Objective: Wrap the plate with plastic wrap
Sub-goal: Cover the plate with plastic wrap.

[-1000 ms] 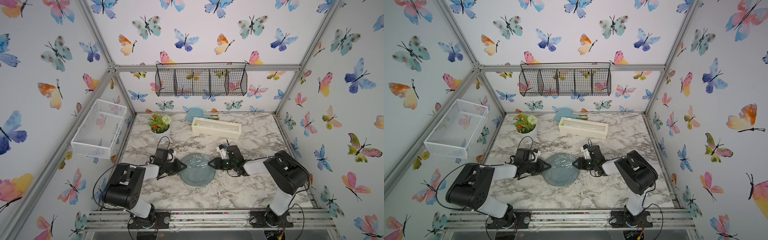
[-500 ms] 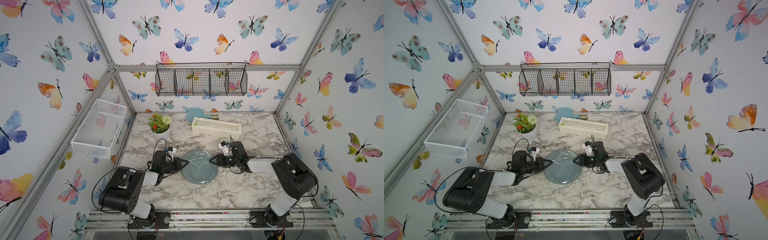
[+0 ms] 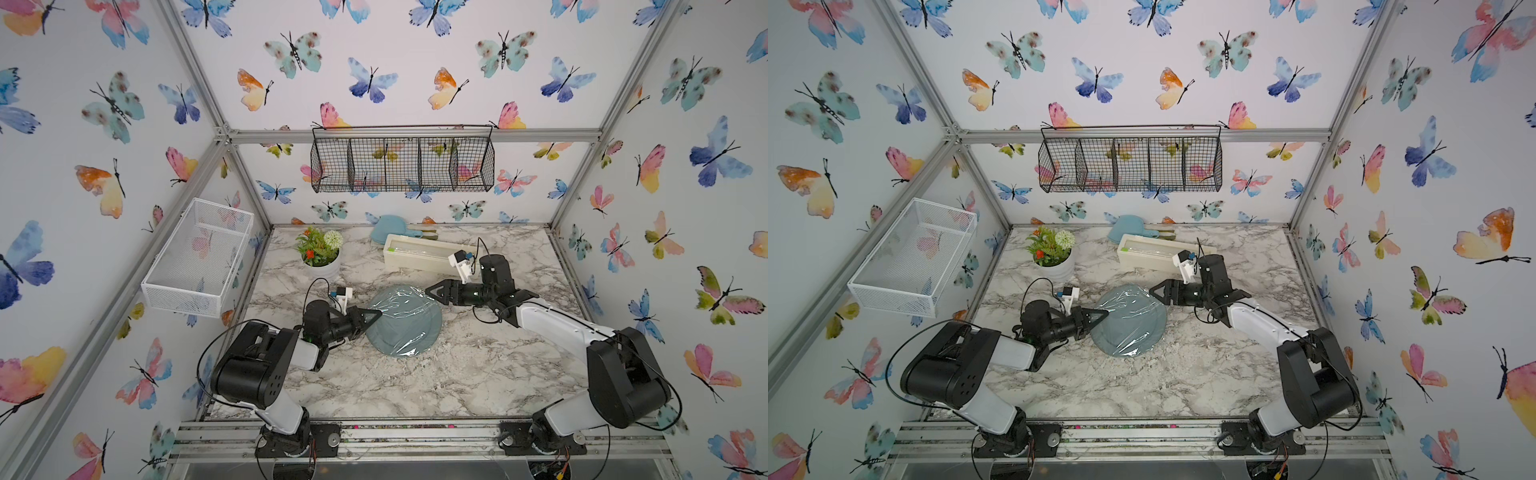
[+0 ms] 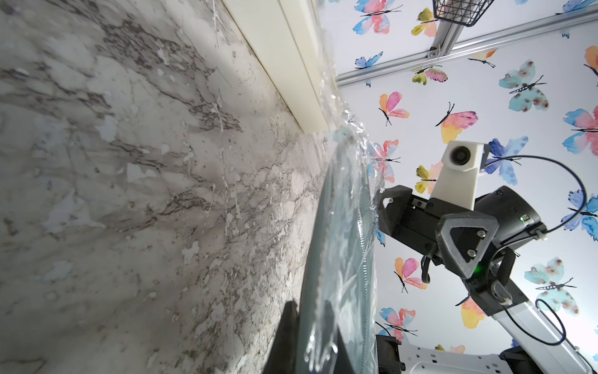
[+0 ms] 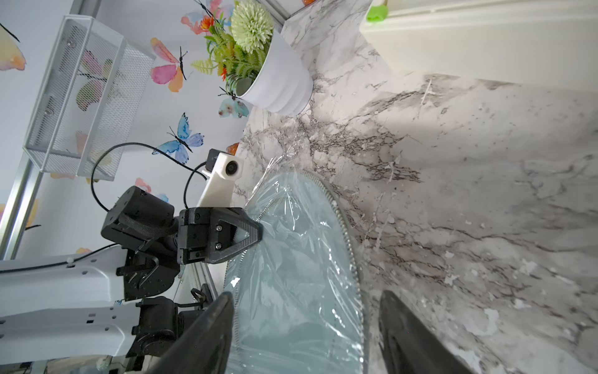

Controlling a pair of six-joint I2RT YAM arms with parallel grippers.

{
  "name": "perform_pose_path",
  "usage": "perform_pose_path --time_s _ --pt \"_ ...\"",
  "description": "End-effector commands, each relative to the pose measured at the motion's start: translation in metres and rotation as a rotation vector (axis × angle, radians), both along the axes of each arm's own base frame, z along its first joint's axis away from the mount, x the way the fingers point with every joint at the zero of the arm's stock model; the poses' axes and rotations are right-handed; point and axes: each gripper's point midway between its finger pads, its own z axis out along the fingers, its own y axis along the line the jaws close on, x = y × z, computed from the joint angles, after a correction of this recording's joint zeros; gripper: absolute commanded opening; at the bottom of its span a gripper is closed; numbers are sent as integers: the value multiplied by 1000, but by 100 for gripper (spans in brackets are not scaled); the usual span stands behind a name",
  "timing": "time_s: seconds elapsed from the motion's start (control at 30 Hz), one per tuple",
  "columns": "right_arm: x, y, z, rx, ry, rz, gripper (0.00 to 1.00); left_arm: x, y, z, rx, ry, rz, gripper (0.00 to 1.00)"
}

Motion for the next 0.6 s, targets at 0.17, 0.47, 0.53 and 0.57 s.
perform_pose_path --time_s 0.17,0.47,0.53,0.57 --pt "-19 22 -12 159 97 96 69 1 -7 61 -84 -197 -51 0" --pt "-36 35 4 313 132 121 49 4 -12 64 -73 -223 -19 0" --pt "-36 36 4 327 136 124 36 5 -11 66 -70 -229 -9 0" --pt "-36 36 4 331 139 124 30 5 -10 66 -66 -231 -3 0"
